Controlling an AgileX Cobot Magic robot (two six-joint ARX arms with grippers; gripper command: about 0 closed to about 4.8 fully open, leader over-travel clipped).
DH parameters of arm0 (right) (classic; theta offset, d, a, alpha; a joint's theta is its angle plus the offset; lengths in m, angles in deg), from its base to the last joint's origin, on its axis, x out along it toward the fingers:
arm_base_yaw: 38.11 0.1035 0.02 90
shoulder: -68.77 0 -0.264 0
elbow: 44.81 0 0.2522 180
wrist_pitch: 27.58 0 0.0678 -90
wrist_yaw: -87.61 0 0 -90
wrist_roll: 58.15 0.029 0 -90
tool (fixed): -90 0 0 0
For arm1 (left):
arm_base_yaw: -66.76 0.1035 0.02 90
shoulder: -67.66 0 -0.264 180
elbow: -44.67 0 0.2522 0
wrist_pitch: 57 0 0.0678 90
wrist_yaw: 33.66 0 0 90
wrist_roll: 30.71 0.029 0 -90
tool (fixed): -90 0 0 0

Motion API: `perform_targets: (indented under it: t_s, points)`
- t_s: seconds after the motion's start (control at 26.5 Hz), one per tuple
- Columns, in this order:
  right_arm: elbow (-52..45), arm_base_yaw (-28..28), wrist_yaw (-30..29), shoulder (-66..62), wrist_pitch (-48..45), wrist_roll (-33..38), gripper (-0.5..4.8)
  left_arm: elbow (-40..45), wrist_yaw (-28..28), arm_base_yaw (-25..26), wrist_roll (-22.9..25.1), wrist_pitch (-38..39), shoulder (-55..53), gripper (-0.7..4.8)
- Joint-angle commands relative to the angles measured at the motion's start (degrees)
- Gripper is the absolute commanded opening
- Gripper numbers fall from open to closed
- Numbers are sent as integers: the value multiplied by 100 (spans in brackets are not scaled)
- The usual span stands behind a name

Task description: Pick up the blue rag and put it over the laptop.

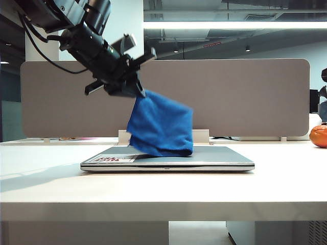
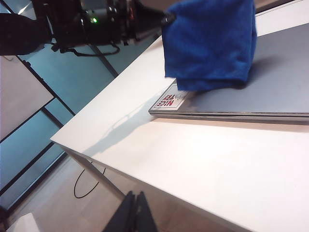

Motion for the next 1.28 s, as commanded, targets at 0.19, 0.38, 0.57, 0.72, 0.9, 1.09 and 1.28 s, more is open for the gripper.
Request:
perform_targets:
  t_s: [0.19,0.38,0.57,0.72,0.9,1.09,1.28]
  points:
    - [-31,2,20,13,-76,0,-5,-26,302,39,391,509,-256,-6]
    - [-31,2,20,13,-74,0,-5,-26,715,42,595,339,-398,-6]
    - [-31,2,20,13,-74,0,-5,-35,728,79,616,142,-494,-5]
    - [-31,2,22,13,-76,-2,-5,-35,734,92,879,116,-501,133]
    - [-31,0,24,13,-79,-24,-5,-35,776,92,955,109,-501,263]
    - [-31,0,26,13,-118,-33,-5,-35,1023,94,1198,116,-490,443]
    - [-31,0,551,13,-120,-177,-5,-39,1075,181,1187,472,-221,470]
